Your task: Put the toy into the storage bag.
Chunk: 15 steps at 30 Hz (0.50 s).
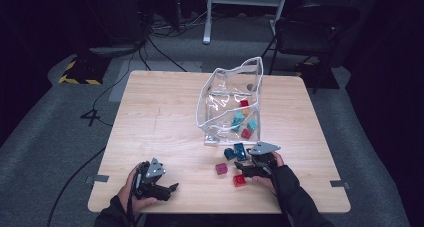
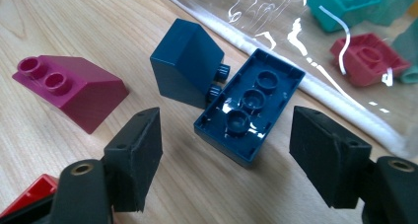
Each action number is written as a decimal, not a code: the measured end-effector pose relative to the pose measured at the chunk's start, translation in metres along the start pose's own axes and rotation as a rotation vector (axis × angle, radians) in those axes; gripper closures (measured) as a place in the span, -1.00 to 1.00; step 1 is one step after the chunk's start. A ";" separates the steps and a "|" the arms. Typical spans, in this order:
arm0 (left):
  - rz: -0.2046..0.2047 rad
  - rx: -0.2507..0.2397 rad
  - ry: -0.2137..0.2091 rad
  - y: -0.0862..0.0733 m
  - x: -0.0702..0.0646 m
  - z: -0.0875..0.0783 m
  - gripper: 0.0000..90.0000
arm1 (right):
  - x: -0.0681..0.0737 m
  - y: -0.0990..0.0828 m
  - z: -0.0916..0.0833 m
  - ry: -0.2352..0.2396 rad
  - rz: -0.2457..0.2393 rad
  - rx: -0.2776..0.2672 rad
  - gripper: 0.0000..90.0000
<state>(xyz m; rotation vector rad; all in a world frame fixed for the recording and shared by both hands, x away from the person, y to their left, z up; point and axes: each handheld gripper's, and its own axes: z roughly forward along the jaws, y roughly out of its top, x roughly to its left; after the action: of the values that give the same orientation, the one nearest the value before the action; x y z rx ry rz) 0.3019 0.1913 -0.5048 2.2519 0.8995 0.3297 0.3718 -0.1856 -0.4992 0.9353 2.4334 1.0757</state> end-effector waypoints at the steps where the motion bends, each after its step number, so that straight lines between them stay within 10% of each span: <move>1: 0.000 -0.001 0.000 0.000 0.000 0.000 -0.76 | -0.001 0.000 0.001 0.007 0.008 0.003 -0.35; 10: -0.001 0.000 0.000 0.000 0.000 0.000 -0.76 | -0.005 0.001 0.007 -0.004 0.030 0.003 -0.31; 15: 0.000 -0.001 0.001 0.000 0.000 0.000 -0.76 | -0.007 0.000 0.006 -0.017 0.043 -0.010 0.06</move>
<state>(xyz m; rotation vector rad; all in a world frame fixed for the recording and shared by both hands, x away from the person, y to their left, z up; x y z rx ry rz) 0.3019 0.1912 -0.5049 2.2506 0.8996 0.3309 0.3799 -0.1865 -0.5027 0.9940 2.4029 1.0886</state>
